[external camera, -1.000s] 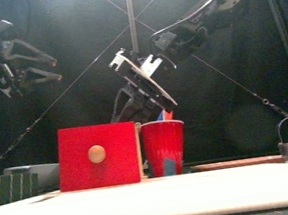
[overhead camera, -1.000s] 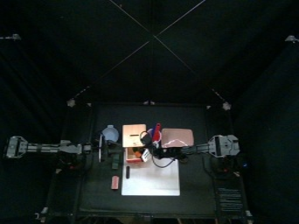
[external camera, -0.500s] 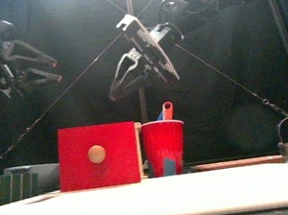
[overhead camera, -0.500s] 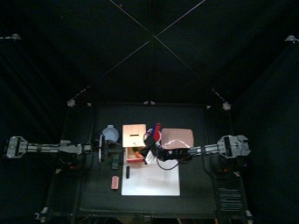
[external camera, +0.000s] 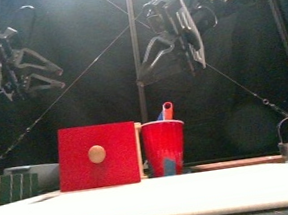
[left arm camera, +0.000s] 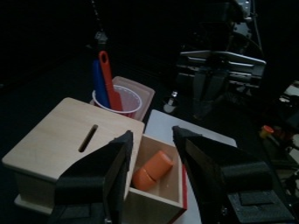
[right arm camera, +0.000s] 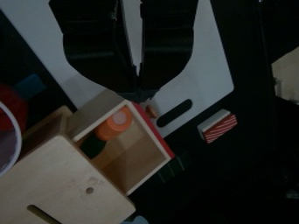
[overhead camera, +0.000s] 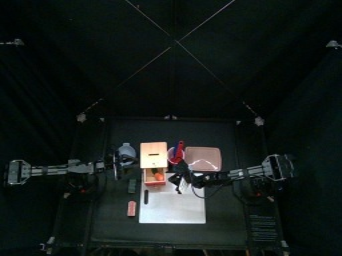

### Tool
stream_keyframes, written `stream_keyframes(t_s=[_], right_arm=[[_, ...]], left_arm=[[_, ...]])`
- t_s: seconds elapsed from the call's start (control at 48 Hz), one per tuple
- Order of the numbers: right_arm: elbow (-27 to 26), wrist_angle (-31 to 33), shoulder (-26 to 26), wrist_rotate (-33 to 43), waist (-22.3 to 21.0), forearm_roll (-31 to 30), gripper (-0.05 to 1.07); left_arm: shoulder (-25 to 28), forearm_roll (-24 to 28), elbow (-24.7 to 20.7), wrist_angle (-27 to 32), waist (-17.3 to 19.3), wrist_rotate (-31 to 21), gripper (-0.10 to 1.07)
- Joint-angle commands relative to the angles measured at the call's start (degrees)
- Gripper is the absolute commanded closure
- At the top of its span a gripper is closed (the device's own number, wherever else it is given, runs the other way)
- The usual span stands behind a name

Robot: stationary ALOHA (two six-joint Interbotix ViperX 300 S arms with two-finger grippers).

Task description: Put carrot into drawer

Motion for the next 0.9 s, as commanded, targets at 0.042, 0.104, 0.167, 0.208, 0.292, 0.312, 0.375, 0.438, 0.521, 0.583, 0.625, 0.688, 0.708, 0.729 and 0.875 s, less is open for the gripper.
stream_keyframes(t_s=[0.042,0.104,0.167,0.208,0.292,0.312,0.375,0.438,0.521,0.583,0.625,0.688,0.708,0.729,0.875], right_arm=[[0.8,-0.4,-3.3,0.0,0.9,-0.2,0.59],[1.3,-0.4,-3.6,0.0,1.2,-0.2,0.59],[1.8,-0.4,-3.8,0.0,1.4,-0.3,0.59],[1.8,-0.4,-3.8,0.0,1.4,-0.3,0.59],[1.8,-0.4,-3.7,0.0,1.4,-0.4,0.59],[1.8,-0.4,-3.7,0.0,1.4,-0.3,0.59],[2.0,-0.4,-3.8,0.0,1.4,-0.4,0.59],[2.0,-0.3,-3.7,0.0,1.4,-0.2,0.59],[2.1,-0.3,-3.8,0.0,1.4,0.0,0.59],[2.1,-0.3,-3.7,0.0,1.4,0.0,0.59],[2.1,-0.3,-3.8,0.0,1.4,0.0,0.59],[2.2,-0.2,-3.7,0.0,1.4,-0.2,0.59],[2.1,-0.3,-3.7,0.0,1.4,-0.2,0.59],[2.1,-0.3,-3.7,0.0,1.3,-0.3,0.59],[2.3,-0.2,-3.3,0.0,1.2,-0.5,0.59]], left_arm=[[0.2,0.2,-2.1,-0.5,0.2,0.0,0.17],[0.2,0.2,-2.2,-0.5,0.0,0.0,0.17],[0.2,0.2,-2.2,-0.5,0.0,0.0,0.17],[0.2,0.2,-2.3,-0.5,-0.1,-0.1,0.17],[0.2,0.1,-2.2,-0.6,-0.1,-0.1,0.17],[0.2,0.1,-2.3,-0.5,-0.1,-0.1,0.17],[0.2,0.0,-2.2,-0.5,-0.1,-0.1,0.17],[0.2,0.0,-2.1,-0.6,-0.1,-0.1,0.17],[0.2,0.0,-2.0,-0.4,-0.1,-0.1,0.17],[0.2,0.1,-1.9,-0.4,0.0,0.0,0.17],[0.2,0.1,-1.8,-0.4,0.0,0.0,0.17],[0.2,0.2,-1.8,-0.4,0.3,0.1,0.17],[0.2,0.2,-1.8,-0.4,0.4,0.1,0.17],[0.2,0.2,-1.8,-0.4,0.4,0.1,0.17],[0.3,0.7,-1.9,-0.4,0.9,0.1,0.17]])
